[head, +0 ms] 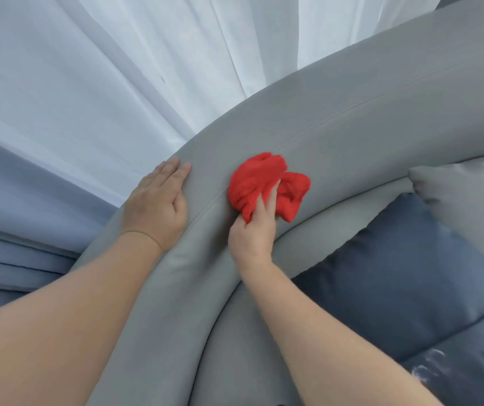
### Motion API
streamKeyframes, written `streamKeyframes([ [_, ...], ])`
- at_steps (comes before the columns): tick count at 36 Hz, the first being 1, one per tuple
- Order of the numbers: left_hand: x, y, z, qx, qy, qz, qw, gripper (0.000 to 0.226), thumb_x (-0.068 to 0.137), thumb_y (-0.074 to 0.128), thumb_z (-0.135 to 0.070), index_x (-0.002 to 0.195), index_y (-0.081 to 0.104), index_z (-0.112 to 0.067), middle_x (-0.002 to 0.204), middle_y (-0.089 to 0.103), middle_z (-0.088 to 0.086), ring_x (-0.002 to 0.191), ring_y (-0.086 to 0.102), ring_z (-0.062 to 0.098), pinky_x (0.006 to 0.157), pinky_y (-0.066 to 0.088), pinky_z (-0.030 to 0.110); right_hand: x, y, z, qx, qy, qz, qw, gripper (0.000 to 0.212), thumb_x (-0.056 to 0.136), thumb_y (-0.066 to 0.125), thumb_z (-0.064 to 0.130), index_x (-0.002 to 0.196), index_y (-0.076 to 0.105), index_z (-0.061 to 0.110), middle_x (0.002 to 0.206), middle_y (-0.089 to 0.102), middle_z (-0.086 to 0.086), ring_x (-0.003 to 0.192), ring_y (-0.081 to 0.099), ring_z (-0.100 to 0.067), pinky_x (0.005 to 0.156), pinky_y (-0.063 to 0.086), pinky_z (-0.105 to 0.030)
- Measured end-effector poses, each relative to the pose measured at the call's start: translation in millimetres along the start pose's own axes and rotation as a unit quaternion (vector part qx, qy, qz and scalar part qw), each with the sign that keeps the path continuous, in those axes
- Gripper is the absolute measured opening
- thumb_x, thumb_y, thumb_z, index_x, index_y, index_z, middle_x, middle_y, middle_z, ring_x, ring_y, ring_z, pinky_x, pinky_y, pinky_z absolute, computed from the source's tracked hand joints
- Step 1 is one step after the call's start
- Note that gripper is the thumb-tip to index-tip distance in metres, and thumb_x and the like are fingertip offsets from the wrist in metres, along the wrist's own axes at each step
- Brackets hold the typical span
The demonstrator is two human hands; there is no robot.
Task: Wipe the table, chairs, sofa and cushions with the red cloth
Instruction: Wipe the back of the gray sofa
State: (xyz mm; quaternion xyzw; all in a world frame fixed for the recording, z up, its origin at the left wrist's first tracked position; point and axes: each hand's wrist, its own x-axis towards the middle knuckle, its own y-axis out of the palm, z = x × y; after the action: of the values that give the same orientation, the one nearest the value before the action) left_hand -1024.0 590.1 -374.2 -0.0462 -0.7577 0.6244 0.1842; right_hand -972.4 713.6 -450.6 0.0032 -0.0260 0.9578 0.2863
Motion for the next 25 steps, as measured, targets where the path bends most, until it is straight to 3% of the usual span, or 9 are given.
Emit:
streamKeyframes([
  [3, 0, 1, 1, 0.001, 0.014, -0.008, 1.000, 0.050, 0.087, 0.036, -0.013, 0.133, 0.055, -0.008, 0.141, 0.048, 0.014, 0.130, 0.045, 0.033, 0.110, 0.029, 0.037, -50, 20, -5, 0.000, -0.009, 0.068, 0.998, 0.070, 0.075, 0.032, -0.003, 0.143, 0.041, 0.006, 0.160, 0.008, -0.014, 0.149, 0.003, -0.029, 0.121, 0.008, -0.035],
  [7, 0, 2, 1, -0.006, 0.014, -0.011, 1.000, 0.049, 0.086, 0.037, -0.012, 0.131, 0.056, -0.008, 0.139, 0.050, 0.015, 0.128, 0.047, 0.034, 0.108, 0.033, 0.041, -66, 24, -13, -0.012, 0.015, 0.083, 0.996, 0.067, 0.076, 0.032, -0.002, 0.142, 0.042, 0.004, 0.160, 0.009, -0.013, 0.149, 0.001, -0.029, 0.118, 0.000, -0.021],
  [13, -1, 0, 1, -0.003, 0.021, -0.010, 1.000, 0.054, 0.086, 0.028, -0.021, 0.131, 0.057, -0.008, 0.139, 0.050, 0.015, 0.127, 0.048, 0.034, 0.106, 0.035, 0.042, -49, 27, -16, -0.005, -0.004, 0.038, 0.999, 0.078, 0.074, 0.036, -0.017, 0.146, 0.033, 0.012, 0.159, 0.000, -0.004, 0.149, 0.002, -0.025, 0.121, 0.009, -0.041],
  [17, 0, 1, 3, -0.004, 0.014, -0.005, 1.000, 0.054, 0.087, 0.028, -0.021, 0.134, 0.054, -0.013, 0.143, 0.046, 0.010, 0.132, 0.043, 0.029, 0.108, 0.032, 0.039, -5, 13, -15, 0.039, 0.023, -0.042, 0.998, 0.092, 0.072, 0.034, -0.020, 0.135, 0.018, 0.045, 0.159, 0.005, -0.001, 0.144, 0.006, -0.006, 0.112, 0.007, -0.007],
  [19, 1, 2, 6, -0.005, 0.008, -0.009, 1.000, 0.052, 0.087, 0.031, -0.018, 0.135, 0.053, -0.016, 0.144, 0.045, 0.007, 0.134, 0.041, 0.026, 0.110, 0.030, 0.037, 32, -4, -16, 0.048, 0.043, -0.078, 0.995, 0.085, 0.069, 0.032, -0.018, 0.138, 0.034, 0.032, 0.158, 0.018, -0.015, 0.140, 0.020, -0.011, 0.105, 0.006, 0.000],
  [21, 1, 4, 6, -0.006, 0.007, -0.015, 1.000, 0.052, 0.087, 0.032, -0.018, 0.134, 0.053, -0.017, 0.144, 0.046, 0.006, 0.134, 0.041, 0.025, 0.110, 0.030, 0.037, 68, -27, -20, 0.049, 0.042, -0.123, 0.990, 0.072, 0.062, 0.029, -0.009, 0.133, 0.046, -0.008, 0.140, 0.041, -0.023, 0.122, 0.036, -0.019, 0.107, 0.016, -0.008],
  [22, 2, 5, 5, -0.008, 0.006, -0.017, 1.000, 0.052, 0.087, 0.032, -0.018, 0.134, 0.054, -0.017, 0.144, 0.046, 0.006, 0.134, 0.041, 0.024, 0.110, 0.030, 0.037, 86, -39, -26, 0.053, 0.037, -0.155, 0.986, 0.072, 0.059, 0.027, -0.006, 0.128, 0.046, -0.015, 0.129, 0.049, -0.022, 0.115, 0.041, -0.022, 0.108, 0.025, -0.016],
  [24, 2, 6, 2, -0.014, 0.001, -0.015, 1.000, 0.052, 0.087, 0.032, -0.018, 0.135, 0.053, -0.017, 0.144, 0.045, 0.006, 0.134, 0.041, 0.024, 0.110, 0.029, 0.036, 118, -62, -39, 0.060, 0.065, -0.196, 0.977, 0.073, 0.061, 0.027, -0.010, 0.131, 0.045, -0.011, 0.127, 0.052, -0.022, 0.121, 0.047, -0.030, 0.113, 0.028, -0.031],
  [25, 2, 5, 0, -0.016, 0.000, -0.014, 1.000, 0.053, 0.087, 0.032, -0.018, 0.135, 0.053, -0.017, 0.145, 0.045, 0.006, 0.134, 0.040, 0.024, 0.110, 0.029, 0.036, 131, -72, -44, 0.056, 0.100, -0.206, 0.972, 0.075, 0.064, 0.028, -0.011, 0.138, 0.041, -0.005, 0.133, 0.051, -0.019, 0.127, 0.044, -0.028, 0.114, 0.025, -0.027],
])
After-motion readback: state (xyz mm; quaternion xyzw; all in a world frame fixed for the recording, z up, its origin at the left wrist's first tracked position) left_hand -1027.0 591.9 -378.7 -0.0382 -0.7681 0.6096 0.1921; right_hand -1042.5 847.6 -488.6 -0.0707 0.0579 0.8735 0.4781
